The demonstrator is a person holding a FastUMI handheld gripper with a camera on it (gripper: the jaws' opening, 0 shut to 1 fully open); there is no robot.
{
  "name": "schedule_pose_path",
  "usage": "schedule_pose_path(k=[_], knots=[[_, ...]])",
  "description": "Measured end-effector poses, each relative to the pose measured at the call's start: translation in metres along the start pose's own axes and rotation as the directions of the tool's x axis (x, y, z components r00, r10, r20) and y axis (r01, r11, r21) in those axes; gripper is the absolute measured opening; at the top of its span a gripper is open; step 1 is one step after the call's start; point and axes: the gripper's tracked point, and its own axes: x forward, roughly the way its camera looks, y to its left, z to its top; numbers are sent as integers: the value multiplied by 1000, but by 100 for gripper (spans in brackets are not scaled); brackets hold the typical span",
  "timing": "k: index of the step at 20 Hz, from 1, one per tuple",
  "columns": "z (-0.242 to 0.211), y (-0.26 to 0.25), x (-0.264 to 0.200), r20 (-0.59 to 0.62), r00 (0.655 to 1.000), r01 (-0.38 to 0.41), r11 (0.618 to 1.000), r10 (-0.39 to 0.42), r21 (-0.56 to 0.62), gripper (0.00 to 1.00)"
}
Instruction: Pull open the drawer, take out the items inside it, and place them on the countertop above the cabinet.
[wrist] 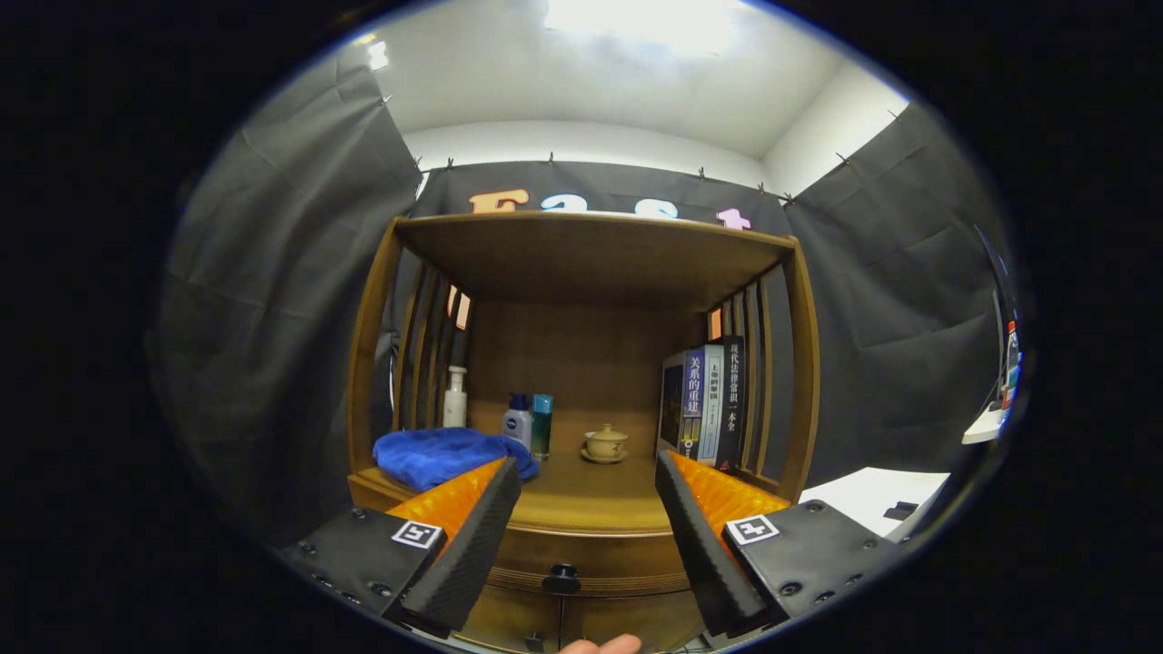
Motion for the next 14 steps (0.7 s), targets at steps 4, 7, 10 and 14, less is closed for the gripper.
schedule_pose_path(k=[4,7,10,14], knots=[[-42,1,22,-48,999,-4,1000,4,-3,98],[-72,2,32,-88,996,-11,1000,11,-6,98],[-102,8,35,-149,988,-27,1000,26,-5,98],[-140,11,41,-218,975,-46,999,40,-21,98]])
